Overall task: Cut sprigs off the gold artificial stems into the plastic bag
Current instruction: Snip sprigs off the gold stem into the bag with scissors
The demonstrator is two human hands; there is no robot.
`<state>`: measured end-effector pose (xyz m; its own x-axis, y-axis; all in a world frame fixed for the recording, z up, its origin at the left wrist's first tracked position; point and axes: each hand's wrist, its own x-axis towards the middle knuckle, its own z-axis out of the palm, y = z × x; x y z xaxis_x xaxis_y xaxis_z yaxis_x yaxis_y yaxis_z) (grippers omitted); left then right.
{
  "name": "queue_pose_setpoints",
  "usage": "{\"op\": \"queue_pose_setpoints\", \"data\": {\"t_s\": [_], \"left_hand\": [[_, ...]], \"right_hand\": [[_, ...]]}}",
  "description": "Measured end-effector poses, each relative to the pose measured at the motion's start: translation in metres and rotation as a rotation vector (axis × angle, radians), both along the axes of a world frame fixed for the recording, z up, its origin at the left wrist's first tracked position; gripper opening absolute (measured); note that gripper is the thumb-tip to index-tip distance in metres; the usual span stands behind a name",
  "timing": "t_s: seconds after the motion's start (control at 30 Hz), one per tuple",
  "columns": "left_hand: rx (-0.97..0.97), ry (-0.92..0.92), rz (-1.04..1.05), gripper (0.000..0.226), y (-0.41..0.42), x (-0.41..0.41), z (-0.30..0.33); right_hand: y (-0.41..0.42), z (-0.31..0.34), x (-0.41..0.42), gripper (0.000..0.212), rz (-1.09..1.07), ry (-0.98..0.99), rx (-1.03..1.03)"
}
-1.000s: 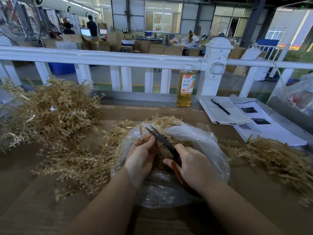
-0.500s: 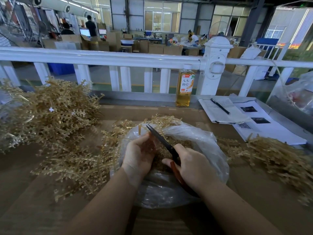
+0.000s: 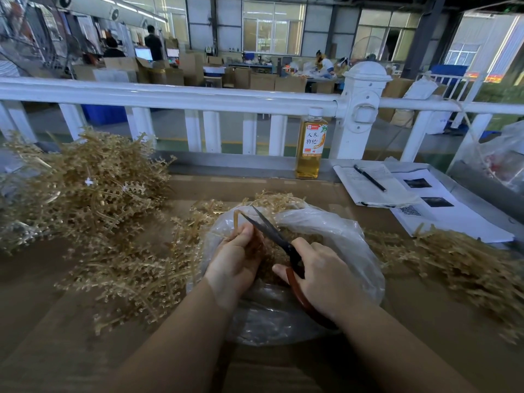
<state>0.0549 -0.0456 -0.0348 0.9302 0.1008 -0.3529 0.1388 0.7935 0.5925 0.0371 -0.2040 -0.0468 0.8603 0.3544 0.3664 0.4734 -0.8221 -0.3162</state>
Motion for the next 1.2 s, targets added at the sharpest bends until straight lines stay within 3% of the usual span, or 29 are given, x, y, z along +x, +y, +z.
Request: {"op": "queue_pose_setpoints", "data": {"t_s": [0.53, 1.2], "left_hand": [[-0.029, -0.022, -0.169, 0.021, 0.003, -0.007, 0.010], [-0.019, -0.016, -0.154, 0.018, 0.002, 0.001, 0.003]], "right_hand": [[0.015, 0.011, -0.001, 0.036, 0.018, 0.001, -0.003], [0.017, 0.015, -0.001, 0.037, -0.012, -0.023, -0.063]]}}
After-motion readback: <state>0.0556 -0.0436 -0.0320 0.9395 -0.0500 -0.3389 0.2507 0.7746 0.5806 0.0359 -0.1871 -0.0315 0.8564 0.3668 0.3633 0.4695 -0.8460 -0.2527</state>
